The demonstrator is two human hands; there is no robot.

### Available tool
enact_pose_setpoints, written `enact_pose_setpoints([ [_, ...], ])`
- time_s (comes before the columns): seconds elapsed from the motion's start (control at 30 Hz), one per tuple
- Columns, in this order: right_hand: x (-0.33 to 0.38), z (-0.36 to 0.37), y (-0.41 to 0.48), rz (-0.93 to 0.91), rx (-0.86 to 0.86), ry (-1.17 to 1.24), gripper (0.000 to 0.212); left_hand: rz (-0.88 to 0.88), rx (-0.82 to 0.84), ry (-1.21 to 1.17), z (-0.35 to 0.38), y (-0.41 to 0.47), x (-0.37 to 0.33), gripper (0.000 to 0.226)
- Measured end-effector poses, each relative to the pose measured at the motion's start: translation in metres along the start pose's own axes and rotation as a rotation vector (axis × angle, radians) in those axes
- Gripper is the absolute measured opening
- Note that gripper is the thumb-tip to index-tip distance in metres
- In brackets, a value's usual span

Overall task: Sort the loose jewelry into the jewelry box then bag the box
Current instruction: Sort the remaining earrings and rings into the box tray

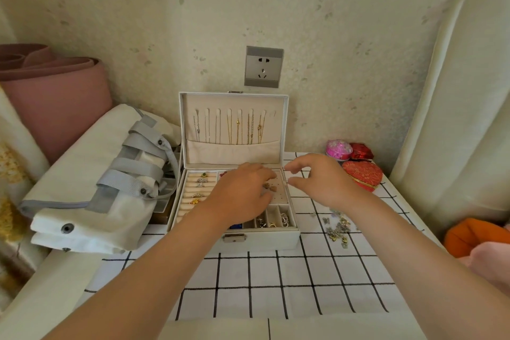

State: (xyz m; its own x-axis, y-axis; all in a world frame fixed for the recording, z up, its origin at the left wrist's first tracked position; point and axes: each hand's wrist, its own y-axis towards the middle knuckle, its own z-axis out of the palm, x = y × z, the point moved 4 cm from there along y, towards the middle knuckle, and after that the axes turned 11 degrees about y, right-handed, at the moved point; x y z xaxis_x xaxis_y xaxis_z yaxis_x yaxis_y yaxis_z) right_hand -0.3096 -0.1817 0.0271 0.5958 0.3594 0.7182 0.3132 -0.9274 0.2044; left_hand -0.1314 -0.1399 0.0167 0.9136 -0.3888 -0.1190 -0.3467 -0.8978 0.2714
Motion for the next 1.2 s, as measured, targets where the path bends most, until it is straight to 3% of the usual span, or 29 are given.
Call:
enact_pose_setpoints([
  [0.3,-0.045,-0.045,-0.050,0.146,0.123,-0.097,0.013,0.047,-0.096,-0.092,-0.006,0.004,-0.052,0.030],
  [0.43,-0.063,-0.053,-0.071,0.178,0.239,-0.134,0.017,0.147,0.036,-0.030,0.010,0.010,-0.092,0.019],
  [0.63,-0.073,-0.049,-0.087,0.179,0.322,-0.144,0.019,0.211,0.226,0.142,0.036,0.018,-0.131,0.023],
  [0.97,-0.073,-0.044,-0.089,0.181,0.365,-0.229,0.018,0.134,0.197,0.302,0.049,0.029,-0.127,0.017],
  [1.2,-0.075,-0.047,-0.088,0.210,0.367,-0.231,0.014,0.111,0.198,0.117,0.050,0.026,-0.129,0.014],
])
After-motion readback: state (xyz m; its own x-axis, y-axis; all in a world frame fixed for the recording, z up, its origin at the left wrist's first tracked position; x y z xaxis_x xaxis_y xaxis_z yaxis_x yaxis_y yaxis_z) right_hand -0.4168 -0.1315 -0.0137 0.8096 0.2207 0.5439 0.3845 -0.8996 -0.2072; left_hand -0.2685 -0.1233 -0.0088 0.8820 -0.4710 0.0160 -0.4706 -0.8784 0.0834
